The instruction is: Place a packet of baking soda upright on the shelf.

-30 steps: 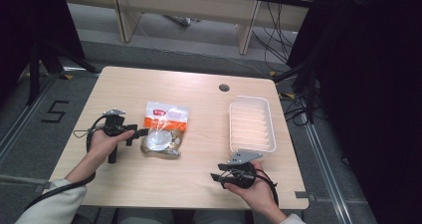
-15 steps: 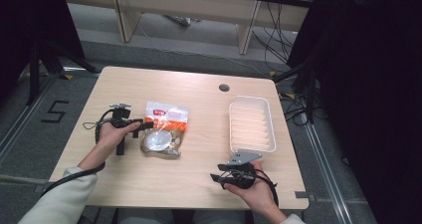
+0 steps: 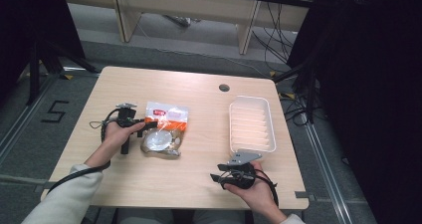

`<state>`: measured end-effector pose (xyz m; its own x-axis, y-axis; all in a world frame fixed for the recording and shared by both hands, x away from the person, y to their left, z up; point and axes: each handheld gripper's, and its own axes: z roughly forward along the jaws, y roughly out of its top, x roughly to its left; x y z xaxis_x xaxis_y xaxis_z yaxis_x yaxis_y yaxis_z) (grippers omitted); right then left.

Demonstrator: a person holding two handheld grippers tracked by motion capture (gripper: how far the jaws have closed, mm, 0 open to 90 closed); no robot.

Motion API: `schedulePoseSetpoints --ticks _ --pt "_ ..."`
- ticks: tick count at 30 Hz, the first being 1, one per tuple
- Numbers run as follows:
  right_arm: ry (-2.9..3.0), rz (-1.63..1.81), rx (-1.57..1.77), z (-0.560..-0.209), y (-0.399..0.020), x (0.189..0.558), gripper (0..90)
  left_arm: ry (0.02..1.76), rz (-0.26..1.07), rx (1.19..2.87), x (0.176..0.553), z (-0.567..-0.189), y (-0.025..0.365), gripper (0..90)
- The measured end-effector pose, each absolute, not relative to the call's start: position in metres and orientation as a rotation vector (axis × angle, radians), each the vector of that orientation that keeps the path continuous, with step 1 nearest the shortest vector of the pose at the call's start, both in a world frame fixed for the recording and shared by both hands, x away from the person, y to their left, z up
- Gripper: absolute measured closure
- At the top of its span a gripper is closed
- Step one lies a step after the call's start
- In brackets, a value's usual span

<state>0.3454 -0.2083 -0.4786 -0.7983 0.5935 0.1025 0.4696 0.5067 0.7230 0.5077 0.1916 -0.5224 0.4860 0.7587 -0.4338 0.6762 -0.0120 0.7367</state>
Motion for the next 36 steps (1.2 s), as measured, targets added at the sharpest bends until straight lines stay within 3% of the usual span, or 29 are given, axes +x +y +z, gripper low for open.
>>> schedulePoseSetpoints --ticks 10,15,26,36 --pt "2.575 1.170 0.931 -0.478 -0.208 0.345 54.0 1.156 0.140 1.723 0.502 -0.519 0.190 71.2" --pt "2.575 1.167 0.927 -0.479 -0.207 0.345 54.0 1.114 0.154 1.746 0.497 -0.516 0.188 87.7" --pt "2.574 1.168 0.924 -0.475 -0.210 0.348 53.9 1.041 0.144 1.711 0.478 -0.496 0.188 89.4" --pt "2.519 1.185 0.868 -0.451 -0.215 0.357 54.5 0.920 0.124 1.676 0.436 -0.473 0.191 89.5"
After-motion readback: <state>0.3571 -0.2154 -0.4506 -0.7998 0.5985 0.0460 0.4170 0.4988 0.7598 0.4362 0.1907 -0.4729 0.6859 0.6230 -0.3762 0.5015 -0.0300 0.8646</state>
